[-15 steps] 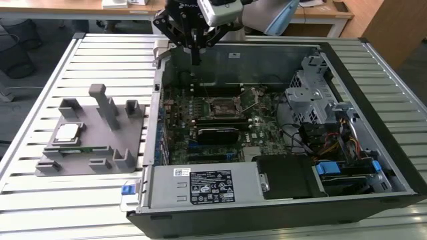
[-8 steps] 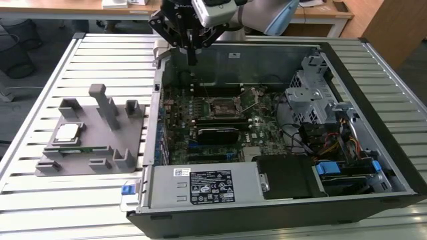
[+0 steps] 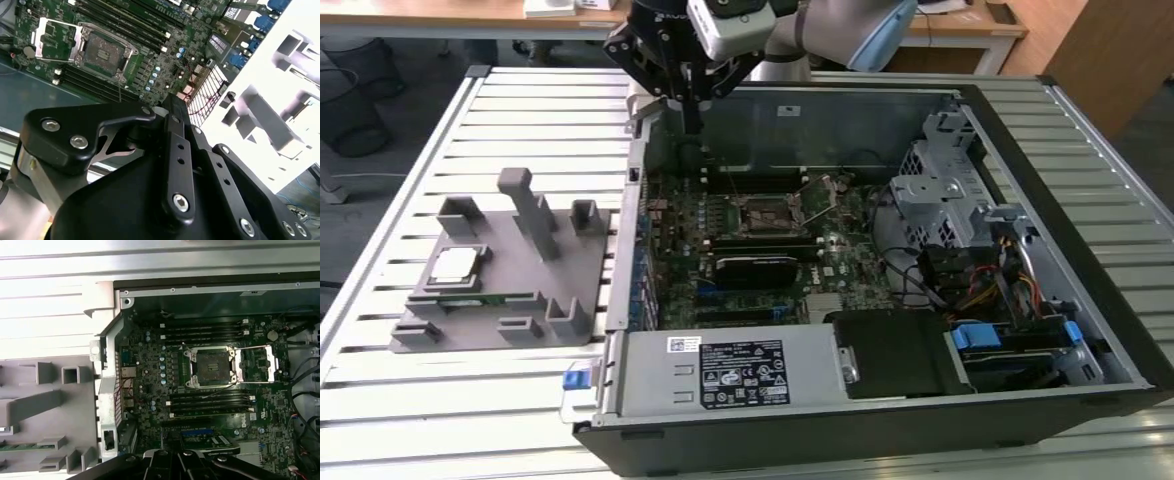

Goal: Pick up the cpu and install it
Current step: 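Reach for the cpu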

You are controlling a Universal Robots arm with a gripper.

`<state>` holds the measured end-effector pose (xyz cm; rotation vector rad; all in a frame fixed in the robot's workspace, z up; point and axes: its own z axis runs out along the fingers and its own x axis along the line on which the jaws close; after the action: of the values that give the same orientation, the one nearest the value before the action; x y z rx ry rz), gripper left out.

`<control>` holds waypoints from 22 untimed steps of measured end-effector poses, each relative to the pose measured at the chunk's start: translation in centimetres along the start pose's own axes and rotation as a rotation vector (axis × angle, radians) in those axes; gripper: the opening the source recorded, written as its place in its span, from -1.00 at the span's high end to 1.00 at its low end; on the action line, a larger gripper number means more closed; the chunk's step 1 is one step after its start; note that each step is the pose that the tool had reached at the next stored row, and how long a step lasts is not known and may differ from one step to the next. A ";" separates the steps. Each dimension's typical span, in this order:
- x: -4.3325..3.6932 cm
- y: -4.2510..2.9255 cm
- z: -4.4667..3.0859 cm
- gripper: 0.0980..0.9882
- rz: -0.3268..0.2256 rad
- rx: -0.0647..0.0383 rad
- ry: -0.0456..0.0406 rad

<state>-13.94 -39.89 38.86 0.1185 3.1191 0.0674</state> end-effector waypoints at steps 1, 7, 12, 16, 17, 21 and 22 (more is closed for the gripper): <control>0.10 -0.01 0.04 0.98 0.000 0.000 0.0007; 0.67 -0.06 0.36 0.98 0.000 0.001 0.0066; 1.43 -0.11 0.50 0.98 0.000 0.000 0.0072; 2.48 -0.20 0.51 0.98 0.000 -0.001 0.0071; 2.73 -0.21 0.52 0.98 0.000 -0.001 0.0071; 3.65 -0.28 0.53 0.98 0.000 -0.001 0.0072; 3.86 -0.30 0.54 0.98 0.000 -0.002 0.0072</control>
<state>-17.80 -39.87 38.24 0.1189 3.1261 0.0703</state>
